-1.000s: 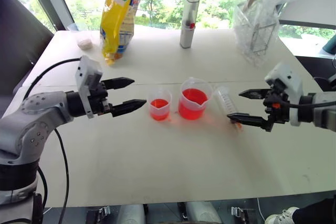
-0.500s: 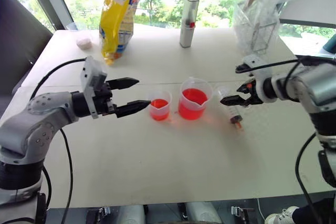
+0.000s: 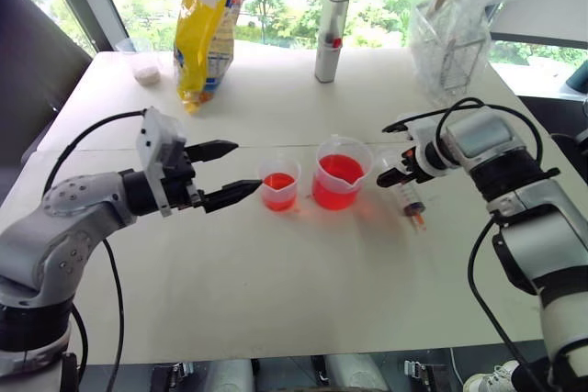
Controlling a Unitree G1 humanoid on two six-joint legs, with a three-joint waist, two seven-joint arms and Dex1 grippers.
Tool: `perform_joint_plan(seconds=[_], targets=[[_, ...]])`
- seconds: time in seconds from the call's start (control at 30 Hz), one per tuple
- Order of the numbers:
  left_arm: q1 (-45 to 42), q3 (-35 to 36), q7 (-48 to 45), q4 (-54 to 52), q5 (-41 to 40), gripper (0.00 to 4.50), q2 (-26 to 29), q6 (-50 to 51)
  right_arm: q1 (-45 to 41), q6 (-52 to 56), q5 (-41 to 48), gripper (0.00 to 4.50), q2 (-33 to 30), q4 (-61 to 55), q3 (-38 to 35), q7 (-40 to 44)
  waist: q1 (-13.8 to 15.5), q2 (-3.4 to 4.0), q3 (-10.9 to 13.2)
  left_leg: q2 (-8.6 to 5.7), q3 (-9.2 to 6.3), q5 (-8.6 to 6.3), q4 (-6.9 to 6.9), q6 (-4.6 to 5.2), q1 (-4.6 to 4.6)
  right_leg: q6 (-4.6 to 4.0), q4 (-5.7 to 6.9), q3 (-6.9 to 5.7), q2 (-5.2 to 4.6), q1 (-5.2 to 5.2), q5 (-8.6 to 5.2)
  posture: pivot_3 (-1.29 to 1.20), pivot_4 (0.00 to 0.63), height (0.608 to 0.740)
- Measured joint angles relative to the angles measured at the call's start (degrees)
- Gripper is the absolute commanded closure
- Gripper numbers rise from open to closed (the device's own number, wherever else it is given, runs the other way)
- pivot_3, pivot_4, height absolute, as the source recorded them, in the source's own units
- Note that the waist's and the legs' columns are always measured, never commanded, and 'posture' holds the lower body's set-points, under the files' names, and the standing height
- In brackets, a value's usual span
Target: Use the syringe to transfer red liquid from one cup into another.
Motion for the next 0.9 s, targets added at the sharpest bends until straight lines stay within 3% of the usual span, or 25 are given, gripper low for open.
perform_joint_plan(seconds=[0.07, 0.2, 0.23, 0.47, 0.57, 0.7, 0.77, 0.9], targets=[[0.3, 0.0, 0.3, -0.2, 0.0, 0.0, 0.0, 0.0, -0.1, -0.8, -1.1, 0.92, 0.3, 0.9, 0.3, 1.1, 0.0, 0.0, 0.0, 0.0, 0.0, 0.0, 0.01, 0.0, 0.0, 0.0, 0.03, 0.0, 0.0, 0.0, 0.0, 0.0, 0.15, 0.74], [0.6, 0.0, 0.5, -0.4, 0.0, 0.0, 0.0, -0.7, -0.2, -1.0, -2.9, 2.88, 0.4, 0.9, 0.8, 3.5, 0.0, 0.01, 0.0, 0.0, -0.02, 0.0, 0.01, 0.0, 0.02, 0.0, 0.06, -0.01, 0.0, 0.0, 0.0, 0.0, 0.15, 0.74], [0.6, 0.0, 0.4, -0.3, 0.1, 0.0, 0.0, -0.8, -0.2, -0.8, -3.1, 3.08, 0.4, 0.8, 0.8, 3.7, 0.0, 0.01, 0.0, 0.0, -0.02, 0.0, 0.01, 0.0, 0.03, 0.0, 0.07, -0.01, 0.0, 0.01, 0.0, 0.0, 0.15, 0.74], [-1.9, -0.6, -0.6, 1.8, 0.5, 0.0, 0.0, -2.0, 0.1, 2.2, -4.0, 3.11, 0.2, -0.4, -1.6, 2.9, 0.0, 0.02, 0.0, -0.03, -0.02, 0.0, 0.03, 0.0, 0.02, 0.0, 0.14, -0.02, 0.01, -0.03, 0.0, 0.0, 0.15, 0.74], [-4.8, -1.5, -1.7, 4.1, 1.2, 0.0, -0.1, -2.6, 1.5, 3.1, -3.4, 3.11, -2.3, -7.1, -7.8, 1.2, 0.2, 0.02, 0.0, -0.05, -0.04, 0.0, 0.02, 0.0, -0.03, 0.0, 0.15, -0.04, 0.01, -0.05, 0.0, 0.0, 0.15, 0.74], [-9.3, -2.4, -2.7, 8.1, 1.4, 0.0, -0.8, -3.4, 6.6, -3.4, -1.5, 3.11, -5.5, -24.4, -19.1, -1.4, 0.3, 0.03, 0.0, -0.06, -0.09, 0.0, -0.01, 0.0, -0.06, 0.02, 0.14, -0.13, 0.02, -0.07, 0.0, 0.0, 0.15, 0.74], [-12.1, -2.8, -3.9, 10.4, 1.5, 0.0, -1.1, -3.4, 10.2, -7.4, 0.7, 3.11, -3.6, -33.9, -26.1, -3.5, 0.0, 0.02, 0.0, -0.03, -0.12, 0.0, -0.04, 0.0, -0.06, 0.02, 0.16, -0.15, 0.07, -0.08, 0.0, 0.0, 0.15, 0.74], [-17.9, -4.9, -6.5, 14.4, 2.2, 0.0, -2.1, -4.6, 13.0, -13.3, 9.3, 3.11, 7.6, -47.7, -38.5, -7.7, -0.1, 0.05, 0.0, 0.01, -0.12, 0.01, -0.02, -0.02, 0.02, 0.02, 0.44, -0.14, 0.18, -0.14, 0.0, 0.0, 0.15, 0.74]])
